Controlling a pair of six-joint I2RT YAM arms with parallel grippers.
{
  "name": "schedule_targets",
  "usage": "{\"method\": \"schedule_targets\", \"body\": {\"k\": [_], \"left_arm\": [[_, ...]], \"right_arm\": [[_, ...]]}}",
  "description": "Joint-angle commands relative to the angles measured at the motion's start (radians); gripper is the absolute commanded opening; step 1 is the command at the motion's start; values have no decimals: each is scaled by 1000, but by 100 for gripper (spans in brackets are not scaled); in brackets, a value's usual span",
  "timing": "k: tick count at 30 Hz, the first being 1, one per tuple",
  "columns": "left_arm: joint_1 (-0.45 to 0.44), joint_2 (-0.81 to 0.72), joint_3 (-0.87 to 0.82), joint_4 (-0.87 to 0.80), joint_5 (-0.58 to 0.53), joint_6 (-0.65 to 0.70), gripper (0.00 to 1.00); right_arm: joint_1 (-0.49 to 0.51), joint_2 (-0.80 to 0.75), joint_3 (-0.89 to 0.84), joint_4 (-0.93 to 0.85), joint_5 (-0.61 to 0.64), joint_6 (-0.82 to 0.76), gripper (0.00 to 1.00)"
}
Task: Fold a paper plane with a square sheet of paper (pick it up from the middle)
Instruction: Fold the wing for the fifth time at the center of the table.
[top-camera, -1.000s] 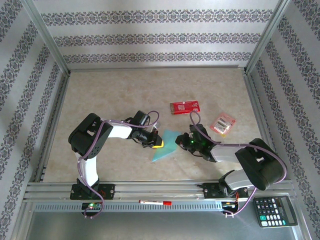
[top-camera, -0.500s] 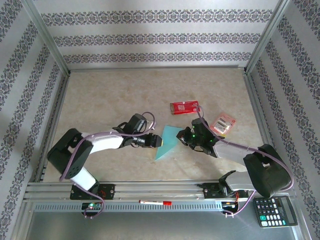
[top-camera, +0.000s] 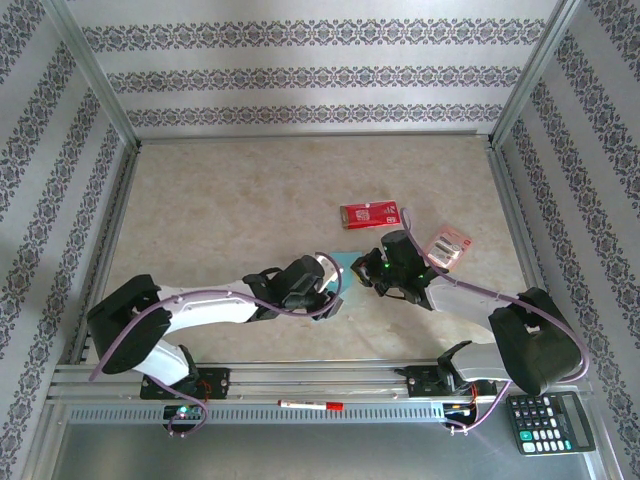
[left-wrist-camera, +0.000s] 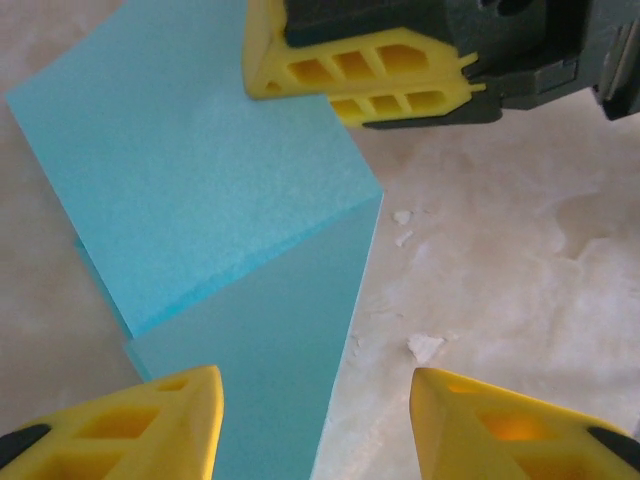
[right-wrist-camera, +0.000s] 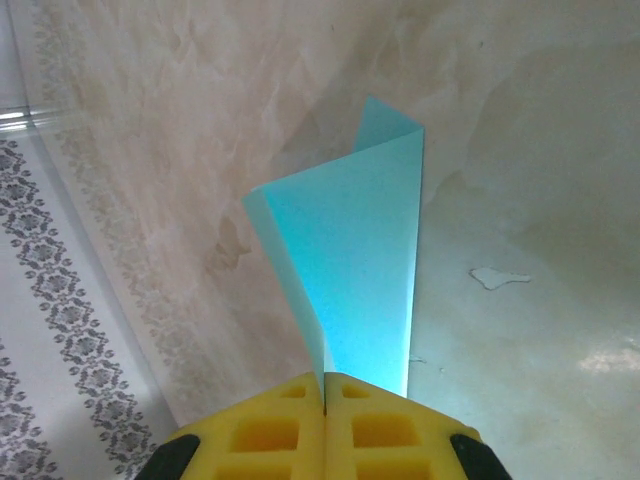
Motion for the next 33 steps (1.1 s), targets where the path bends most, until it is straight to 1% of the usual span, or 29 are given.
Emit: {"method": "schedule_targets", "body": {"k": [1, 4, 10, 14, 17, 20, 23, 31, 33], "left_arm": [[-39, 41, 54, -43, -132, 93, 53], [-58, 78, 83, -50, -170, 111, 53], [-64, 129, 118, -26, -193, 121, 53], [-66, 157, 134, -22, -208, 122, 49], [-65, 162, 139, -18, -210, 112, 42], [-66, 170, 144, -21, -212, 100, 33], [-67, 176, 148, -26, -210, 90, 25], [-66, 180, 151, -31, -209, 45, 8], [-64, 179, 149, -32, -210, 26, 4]], "right_arm": [[13, 10, 24, -7, -13, 36, 0], [13, 15, 15, 14, -12, 52, 0], [16, 26, 14, 28, -16, 58, 0], [17, 38, 16, 36, -19, 60, 0], [18, 49, 16, 42, -21, 59, 0], [18, 53, 16, 46, -24, 60, 0], [18, 52, 12, 45, -21, 60, 0], [16, 65, 14, 56, -26, 52, 0], [11, 65, 17, 56, -31, 46, 3]]}}
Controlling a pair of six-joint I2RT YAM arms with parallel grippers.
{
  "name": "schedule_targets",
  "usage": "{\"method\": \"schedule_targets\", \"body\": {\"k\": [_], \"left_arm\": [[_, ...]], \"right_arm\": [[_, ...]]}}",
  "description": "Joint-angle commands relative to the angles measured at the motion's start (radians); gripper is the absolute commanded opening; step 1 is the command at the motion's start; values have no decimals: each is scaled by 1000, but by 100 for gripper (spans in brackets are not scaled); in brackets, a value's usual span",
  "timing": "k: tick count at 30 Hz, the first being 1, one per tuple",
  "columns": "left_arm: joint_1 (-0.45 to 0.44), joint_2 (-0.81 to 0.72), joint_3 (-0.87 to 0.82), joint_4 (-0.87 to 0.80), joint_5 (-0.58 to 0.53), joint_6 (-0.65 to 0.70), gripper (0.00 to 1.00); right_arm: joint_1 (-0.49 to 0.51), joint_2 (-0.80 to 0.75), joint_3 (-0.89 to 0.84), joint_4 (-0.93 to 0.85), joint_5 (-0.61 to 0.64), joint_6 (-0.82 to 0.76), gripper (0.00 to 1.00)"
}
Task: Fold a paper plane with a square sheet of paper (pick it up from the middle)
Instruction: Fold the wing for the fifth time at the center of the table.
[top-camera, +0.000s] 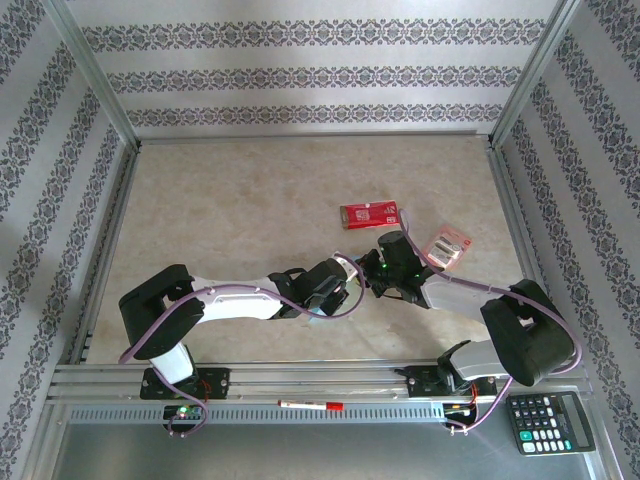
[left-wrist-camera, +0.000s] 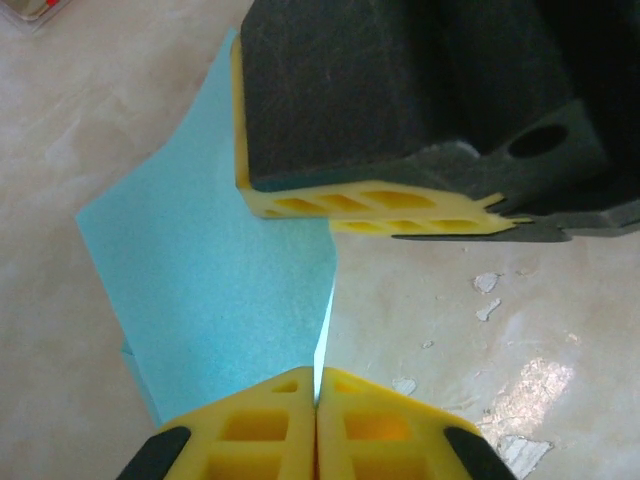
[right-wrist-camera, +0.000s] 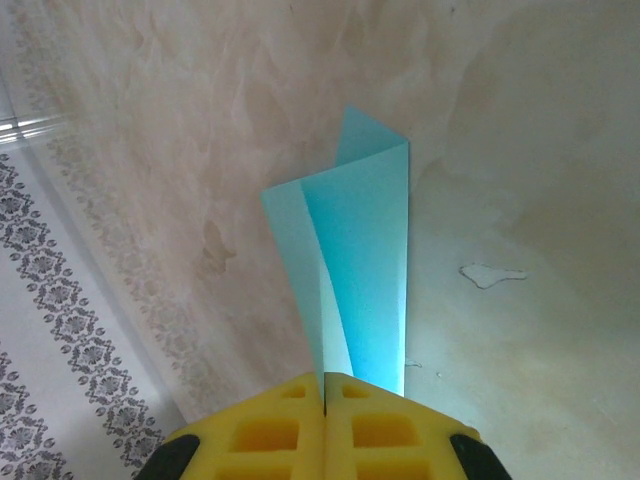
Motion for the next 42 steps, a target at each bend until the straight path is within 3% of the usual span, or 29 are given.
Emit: {"method": "schedule_targets", "body": {"k": [1, 6, 11, 17, 24, 30, 36, 42], "left_arm": [[-13, 13, 22, -19, -14, -49, 1], [12, 0, 19, -18, 34, -114, 0], [83, -35, -3, 30, 187, -216, 0], [164, -36, -24, 127, 398, -361, 0], [185, -39, -26, 124, 424, -341, 0], [185, -15, -37, 121, 419, -304, 0], [185, -8, -54, 140, 428, -300, 0], [185, -2, -60, 134, 437, -278, 0]], "right_arm": [[1, 7, 15, 22, -17, -13, 5], [-34, -11, 15, 20, -37, -41, 16], [-88, -56, 32, -16, -60, -123, 26], [-141, -88, 66, -117, -71, -277, 28], [-155, -71, 90, -183, -91, -401, 32], [-139, 13, 126, -184, -128, -390, 41], [-123, 84, 139, -160, -133, -359, 39], [-114, 99, 136, -138, -121, -335, 24]]}}
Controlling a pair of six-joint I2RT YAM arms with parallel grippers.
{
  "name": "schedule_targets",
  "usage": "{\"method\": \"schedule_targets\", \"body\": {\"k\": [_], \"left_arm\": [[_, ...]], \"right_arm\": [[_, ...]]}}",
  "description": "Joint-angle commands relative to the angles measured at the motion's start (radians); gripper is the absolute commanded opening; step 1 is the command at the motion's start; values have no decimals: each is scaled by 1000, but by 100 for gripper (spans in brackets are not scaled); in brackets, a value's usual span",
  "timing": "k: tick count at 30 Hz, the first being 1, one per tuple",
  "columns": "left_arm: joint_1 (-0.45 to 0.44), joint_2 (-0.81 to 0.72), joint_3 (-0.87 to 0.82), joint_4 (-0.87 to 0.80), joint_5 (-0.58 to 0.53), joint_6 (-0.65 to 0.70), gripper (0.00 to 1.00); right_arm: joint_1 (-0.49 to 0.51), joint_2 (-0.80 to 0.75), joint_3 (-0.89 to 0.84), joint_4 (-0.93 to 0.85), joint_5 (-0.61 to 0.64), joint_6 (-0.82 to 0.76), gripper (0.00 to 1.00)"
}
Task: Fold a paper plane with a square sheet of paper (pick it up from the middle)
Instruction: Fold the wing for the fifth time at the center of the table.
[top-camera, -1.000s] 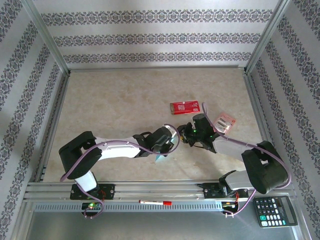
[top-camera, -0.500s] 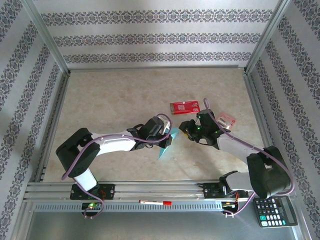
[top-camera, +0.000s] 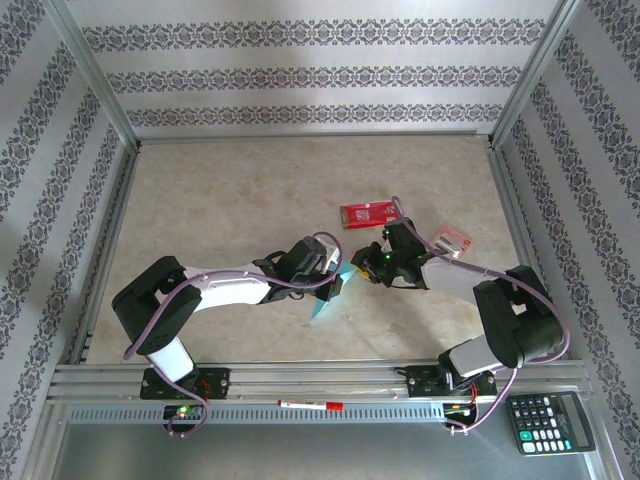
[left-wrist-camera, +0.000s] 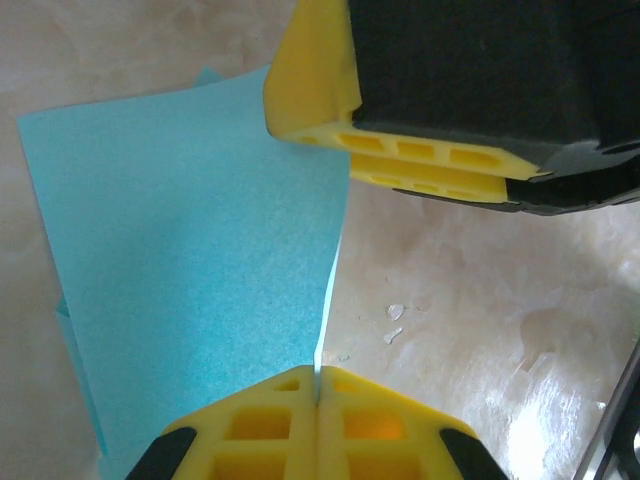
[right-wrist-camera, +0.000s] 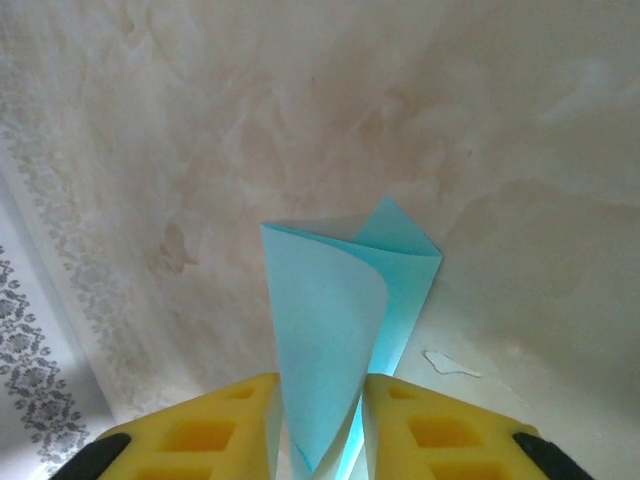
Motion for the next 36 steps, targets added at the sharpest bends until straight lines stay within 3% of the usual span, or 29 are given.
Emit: {"method": "schedule_targets", "body": {"k": [1, 8, 12, 23, 30, 36], "left_arm": [[5, 7, -11, 26, 16, 37, 0], [5, 0, -4, -39, 5, 106, 0], [4, -8, 1, -80, -18, 151, 6], [-16, -9, 9, -146, -77, 224, 25], [-21, -2, 11, -154, -45, 218, 27], [-24, -2, 10, -166, -46, 214, 20]], "right_arm": [[10, 1, 16, 18, 0, 10, 21], [9, -2, 24, 2, -5, 4, 6], [9, -4, 21, 6, -16, 15, 2], [9, 0, 24, 11, -32, 38, 0], [9, 4, 29, 10, -31, 37, 0], [9, 6, 30, 7, -31, 32, 0]]}}
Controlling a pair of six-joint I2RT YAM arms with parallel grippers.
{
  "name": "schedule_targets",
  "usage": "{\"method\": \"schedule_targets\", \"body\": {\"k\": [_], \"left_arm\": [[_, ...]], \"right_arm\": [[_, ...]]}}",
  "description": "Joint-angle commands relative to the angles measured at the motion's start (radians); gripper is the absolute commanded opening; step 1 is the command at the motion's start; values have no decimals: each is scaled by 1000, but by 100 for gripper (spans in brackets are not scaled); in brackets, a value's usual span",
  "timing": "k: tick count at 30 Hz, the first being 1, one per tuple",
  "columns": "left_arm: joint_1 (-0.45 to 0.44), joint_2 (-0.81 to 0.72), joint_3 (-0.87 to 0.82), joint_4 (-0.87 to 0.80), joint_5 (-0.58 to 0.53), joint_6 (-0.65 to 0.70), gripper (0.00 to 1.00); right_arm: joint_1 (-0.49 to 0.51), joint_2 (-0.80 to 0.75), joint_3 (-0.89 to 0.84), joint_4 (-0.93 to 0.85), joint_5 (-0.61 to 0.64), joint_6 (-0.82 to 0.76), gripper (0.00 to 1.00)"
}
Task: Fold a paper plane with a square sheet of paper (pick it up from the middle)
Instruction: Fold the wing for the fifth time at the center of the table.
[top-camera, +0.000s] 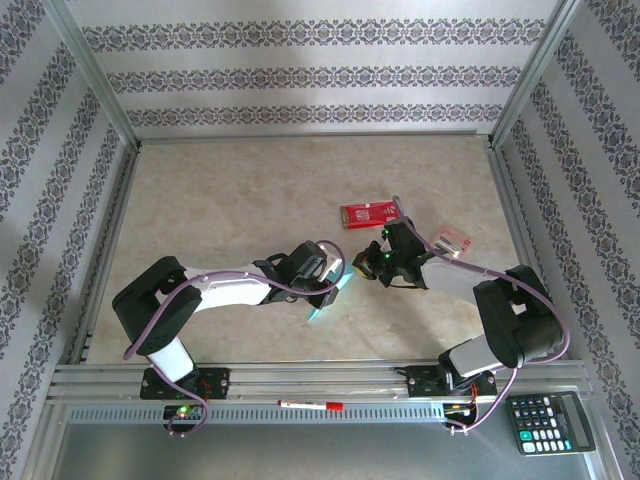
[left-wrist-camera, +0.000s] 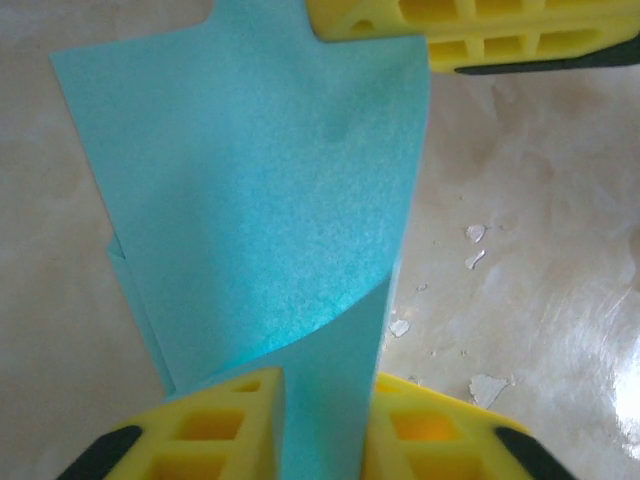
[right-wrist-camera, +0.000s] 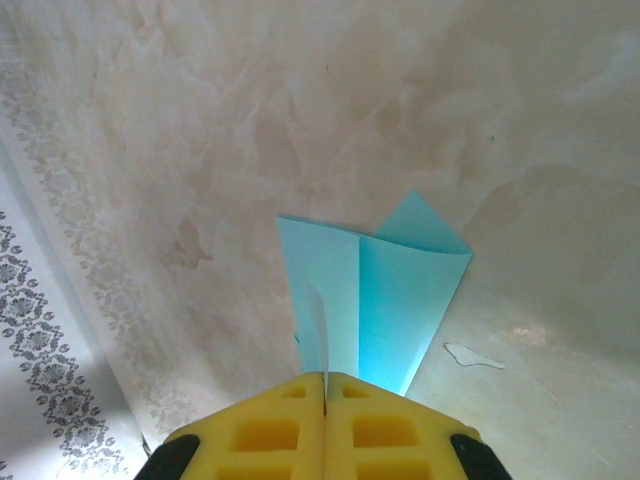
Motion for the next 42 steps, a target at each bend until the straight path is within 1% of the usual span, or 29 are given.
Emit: {"method": "schedule_targets", "body": {"k": [1, 5, 11, 17, 20, 22, 27, 35, 38, 42], "left_arm": [[-14, -3, 10, -42, 4, 21, 18], [-14, -5, 13, -48, 10, 18, 16], [-15, -17, 9, -60, 17, 10, 20], [-14, -31, 1, -66, 14, 9, 20], [-14, -28, 2, -66, 16, 6, 16], [-14, -28, 2, -61, 18, 3, 16], [-14, -22, 4, -49, 36, -19, 11], [-13, -15, -3, -30, 27, -40, 0], [-8, -13, -14, 2, 40, -68, 0], [7, -11, -24, 33, 78, -95, 0]], "right_arm": [[4, 6, 28, 0, -13, 2, 0], [3, 11, 28, -1, -11, -3, 0], [3, 22, 32, 0, -12, -8, 0], [2, 23, 34, -6, -10, -10, 0], [4, 23, 34, -6, -9, -12, 0], [2, 23, 34, -8, -6, -16, 0], [3, 26, 34, -9, -5, -18, 0], [3, 26, 34, -9, -5, -24, 0], [3, 24, 38, -9, -5, -30, 1], [2, 18, 41, -14, -5, -43, 7]]}}
